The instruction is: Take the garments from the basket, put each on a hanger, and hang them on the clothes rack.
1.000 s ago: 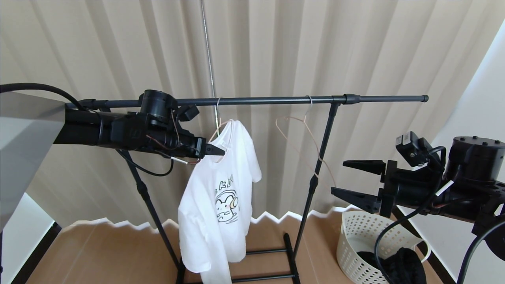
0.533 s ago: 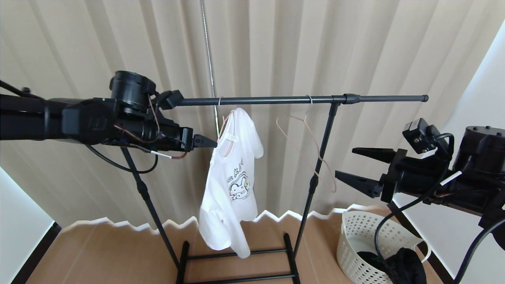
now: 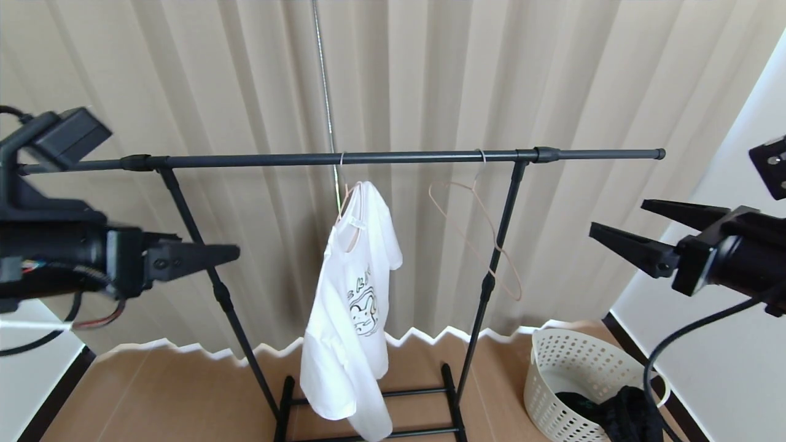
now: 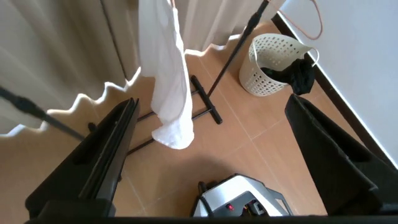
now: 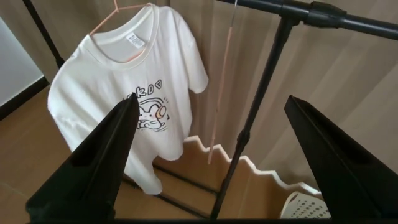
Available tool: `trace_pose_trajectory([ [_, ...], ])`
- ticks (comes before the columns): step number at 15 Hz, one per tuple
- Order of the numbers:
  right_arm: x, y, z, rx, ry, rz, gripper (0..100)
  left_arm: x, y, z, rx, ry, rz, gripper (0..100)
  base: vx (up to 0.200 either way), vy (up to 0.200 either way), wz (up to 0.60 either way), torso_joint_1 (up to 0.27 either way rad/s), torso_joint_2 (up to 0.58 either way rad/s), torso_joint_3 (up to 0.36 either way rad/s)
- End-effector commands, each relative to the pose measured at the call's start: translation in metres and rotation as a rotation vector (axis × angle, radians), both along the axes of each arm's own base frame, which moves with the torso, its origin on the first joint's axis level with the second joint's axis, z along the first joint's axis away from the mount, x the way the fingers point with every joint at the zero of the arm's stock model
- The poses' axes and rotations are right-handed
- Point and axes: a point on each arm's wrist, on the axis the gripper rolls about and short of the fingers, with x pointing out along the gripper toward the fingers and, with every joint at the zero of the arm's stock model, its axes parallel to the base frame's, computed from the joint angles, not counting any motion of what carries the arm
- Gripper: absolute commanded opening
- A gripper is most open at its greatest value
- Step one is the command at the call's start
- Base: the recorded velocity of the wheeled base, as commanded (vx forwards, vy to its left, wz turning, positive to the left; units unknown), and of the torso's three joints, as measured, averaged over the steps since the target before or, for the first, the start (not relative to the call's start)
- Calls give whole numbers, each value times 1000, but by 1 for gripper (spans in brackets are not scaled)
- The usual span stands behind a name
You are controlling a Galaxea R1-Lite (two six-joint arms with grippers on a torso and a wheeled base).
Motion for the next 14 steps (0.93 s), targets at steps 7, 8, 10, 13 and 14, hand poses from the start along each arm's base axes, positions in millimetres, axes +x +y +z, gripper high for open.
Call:
trace_pose_trajectory([
  [7,-148,-27,-93,-99,51,-15,100,-162,36,-98,55,-163,124,100,0,0,0,0,0,0],
  [8,-153,-29,-99,-109,55,-14,100,-164,36,-104,57,-160,126,100,0,0,0,0,0,0],
  [10,-176,-38,-125,-173,91,44,100,-172,38,-120,61,-164,146,100,0,0,0,0,0,0],
  [13,-195,-47,-144,-188,137,63,100,-178,40,-142,80,-146,174,100,0,0,0,0,0,0],
  [14,-196,-47,-144,-173,131,57,100,-179,40,-152,82,-132,172,100,0,0,0,0,0,0],
])
